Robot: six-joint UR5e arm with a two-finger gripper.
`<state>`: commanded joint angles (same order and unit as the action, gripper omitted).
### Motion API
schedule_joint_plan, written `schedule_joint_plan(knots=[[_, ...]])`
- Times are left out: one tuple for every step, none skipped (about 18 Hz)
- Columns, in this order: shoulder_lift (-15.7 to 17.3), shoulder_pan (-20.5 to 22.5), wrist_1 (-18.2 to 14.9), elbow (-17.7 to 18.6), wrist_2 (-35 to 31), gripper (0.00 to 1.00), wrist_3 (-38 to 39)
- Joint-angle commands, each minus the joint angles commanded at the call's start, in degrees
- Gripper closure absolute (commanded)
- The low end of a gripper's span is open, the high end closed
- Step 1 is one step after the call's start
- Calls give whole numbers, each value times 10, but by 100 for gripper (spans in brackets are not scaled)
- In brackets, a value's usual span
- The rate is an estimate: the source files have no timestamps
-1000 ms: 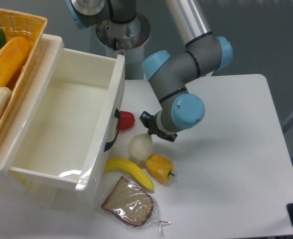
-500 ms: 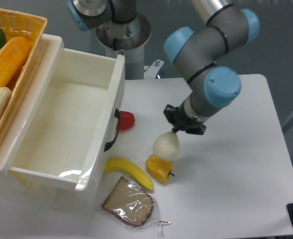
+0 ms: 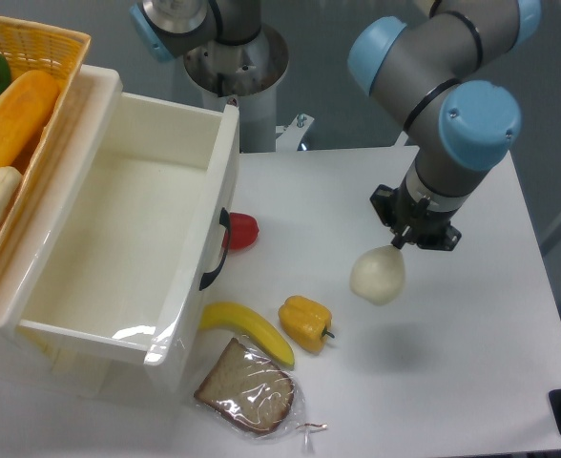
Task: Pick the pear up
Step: 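Lift the held pear up and away from the drawer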
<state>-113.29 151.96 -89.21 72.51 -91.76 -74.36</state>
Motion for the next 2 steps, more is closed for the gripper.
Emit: schedule_joint_plan(knots=[[1, 3, 0, 1, 1, 100, 0], [2, 4, 0, 1, 3, 100, -1]])
